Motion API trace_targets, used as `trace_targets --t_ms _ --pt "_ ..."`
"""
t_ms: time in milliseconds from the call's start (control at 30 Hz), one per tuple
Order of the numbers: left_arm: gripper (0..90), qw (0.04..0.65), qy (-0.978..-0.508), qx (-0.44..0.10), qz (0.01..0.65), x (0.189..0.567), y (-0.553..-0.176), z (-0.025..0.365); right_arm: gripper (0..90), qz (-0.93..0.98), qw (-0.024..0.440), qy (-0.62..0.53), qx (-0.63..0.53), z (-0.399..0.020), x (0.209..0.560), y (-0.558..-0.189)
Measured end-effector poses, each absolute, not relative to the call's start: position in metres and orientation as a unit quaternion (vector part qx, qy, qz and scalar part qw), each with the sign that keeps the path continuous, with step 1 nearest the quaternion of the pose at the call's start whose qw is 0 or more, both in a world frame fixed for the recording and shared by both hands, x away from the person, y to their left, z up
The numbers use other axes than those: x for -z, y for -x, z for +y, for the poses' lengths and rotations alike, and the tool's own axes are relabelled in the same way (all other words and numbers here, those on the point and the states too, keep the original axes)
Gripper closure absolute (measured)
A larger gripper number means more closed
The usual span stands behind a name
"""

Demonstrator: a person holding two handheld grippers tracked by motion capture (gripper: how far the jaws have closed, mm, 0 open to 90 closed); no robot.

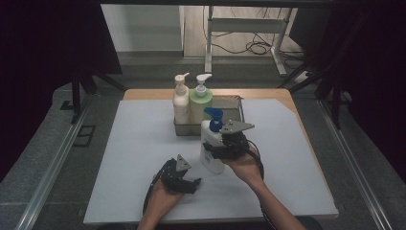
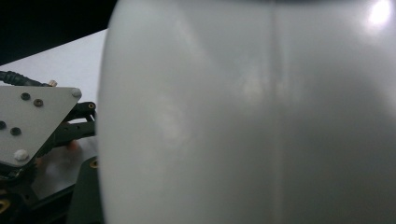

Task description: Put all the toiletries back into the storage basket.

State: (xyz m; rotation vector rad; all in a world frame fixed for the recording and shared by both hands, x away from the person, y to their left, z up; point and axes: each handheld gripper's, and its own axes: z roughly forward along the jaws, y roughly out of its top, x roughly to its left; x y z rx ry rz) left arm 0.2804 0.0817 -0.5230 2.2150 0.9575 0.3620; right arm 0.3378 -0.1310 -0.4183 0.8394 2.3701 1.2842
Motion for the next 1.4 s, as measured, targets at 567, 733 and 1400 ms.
trace_targets --t_ms 567,733,1400 --pt "12.7 0.344 -0.853 -0.138 0.368 0.523 -0.281 0.082 37.2 0.823 0.158 -0.300 -0.455 -0.151 0.388 -0.344" --pt "12.7 0.343 -0.853 -0.140 0.368 0.523 -0.281 0.082 37.3 0.822 0.160 -0.301 -0.456 -0.156 0.379 -0.346" --pt "12.7 0.344 -0.853 -0.138 0.368 0.523 -0.281 0.082 37.4 0.809 0.193 -0.310 -0.461 -0.175 0.342 -0.368"
